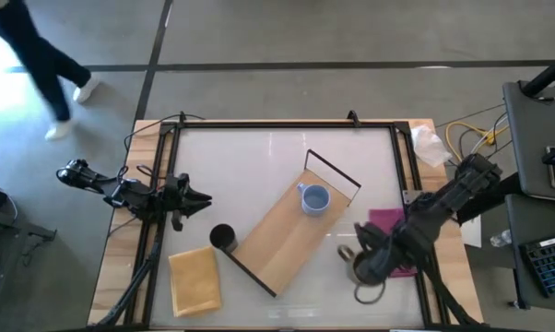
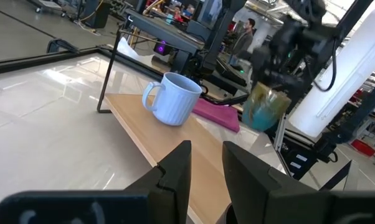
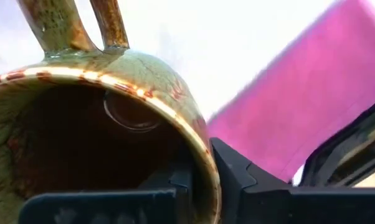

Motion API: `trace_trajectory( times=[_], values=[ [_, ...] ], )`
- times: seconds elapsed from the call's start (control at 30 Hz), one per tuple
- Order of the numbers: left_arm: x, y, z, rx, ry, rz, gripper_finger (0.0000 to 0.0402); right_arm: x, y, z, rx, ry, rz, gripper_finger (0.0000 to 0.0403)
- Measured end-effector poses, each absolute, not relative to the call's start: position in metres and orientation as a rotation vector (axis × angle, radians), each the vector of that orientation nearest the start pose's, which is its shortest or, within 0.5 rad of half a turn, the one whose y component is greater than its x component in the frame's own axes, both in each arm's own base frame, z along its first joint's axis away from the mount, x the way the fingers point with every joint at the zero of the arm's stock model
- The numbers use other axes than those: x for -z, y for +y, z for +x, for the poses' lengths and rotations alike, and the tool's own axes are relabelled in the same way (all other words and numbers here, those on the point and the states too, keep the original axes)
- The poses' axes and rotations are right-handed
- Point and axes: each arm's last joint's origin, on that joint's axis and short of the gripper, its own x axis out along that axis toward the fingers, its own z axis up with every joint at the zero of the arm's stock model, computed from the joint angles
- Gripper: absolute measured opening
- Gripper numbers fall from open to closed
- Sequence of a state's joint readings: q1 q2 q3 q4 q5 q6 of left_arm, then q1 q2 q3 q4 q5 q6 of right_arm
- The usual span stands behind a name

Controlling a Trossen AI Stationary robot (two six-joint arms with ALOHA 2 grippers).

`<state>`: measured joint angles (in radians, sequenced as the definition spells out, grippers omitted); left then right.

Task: Stack small to large cups/mugs on shelf
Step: Put the brown mug on the shelf

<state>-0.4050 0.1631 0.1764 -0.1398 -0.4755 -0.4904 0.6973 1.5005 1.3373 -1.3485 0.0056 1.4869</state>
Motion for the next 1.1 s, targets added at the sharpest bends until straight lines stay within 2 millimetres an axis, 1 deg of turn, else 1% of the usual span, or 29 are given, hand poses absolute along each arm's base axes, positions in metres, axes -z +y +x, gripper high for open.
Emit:
trace_trajectory(
  times=[0.07,0.17,0.3,0.37,0.47,0.57,0.77,0.97,1.1],
  values=[
    [-0.198,-0.026,0.094,-0.097,0.095,-0.436,0.0077,-0.303,0.153,0.209,0.59,1.397,0.652,0.0027],
    [-0.198,-0.026,0.094,-0.096,0.095,-0.436,0.0077,-0.32,0.132,0.228,0.569,1.317,0.674,0.0027],
    [-0.198,-0.026,0.094,-0.096,0.094,-0.436,0.0077,-0.327,0.102,0.254,0.564,1.297,0.63,0.0027],
    [-0.198,-0.026,0.094,-0.097,0.095,-0.436,0.0077,-0.327,0.09,0.268,0.542,1.307,0.611,0.0027],
    [-0.198,-0.026,0.094,-0.097,0.095,-0.436,0.0077,-0.326,0.08,0.288,0.486,1.349,0.575,0.0028],
    [-0.198,-0.026,0.094,-0.097,0.094,-0.436,0.0077,-0.326,0.076,0.31,0.414,1.374,0.532,0.0028],
    [-0.198,-0.026,0.094,-0.097,0.095,-0.436,0.0077,-0.324,0.071,0.351,0.333,1.383,0.444,0.0029],
    [-0.198,-0.026,0.094,-0.097,0.095,-0.436,0.0077,-0.311,0.055,0.382,0.329,1.44,0.387,0.003],
    [-0.198,-0.026,0.094,-0.097,0.095,-0.436,0.0077,-0.3,0.04,0.397,0.341,1.459,0.393,0.003]
  ],
)
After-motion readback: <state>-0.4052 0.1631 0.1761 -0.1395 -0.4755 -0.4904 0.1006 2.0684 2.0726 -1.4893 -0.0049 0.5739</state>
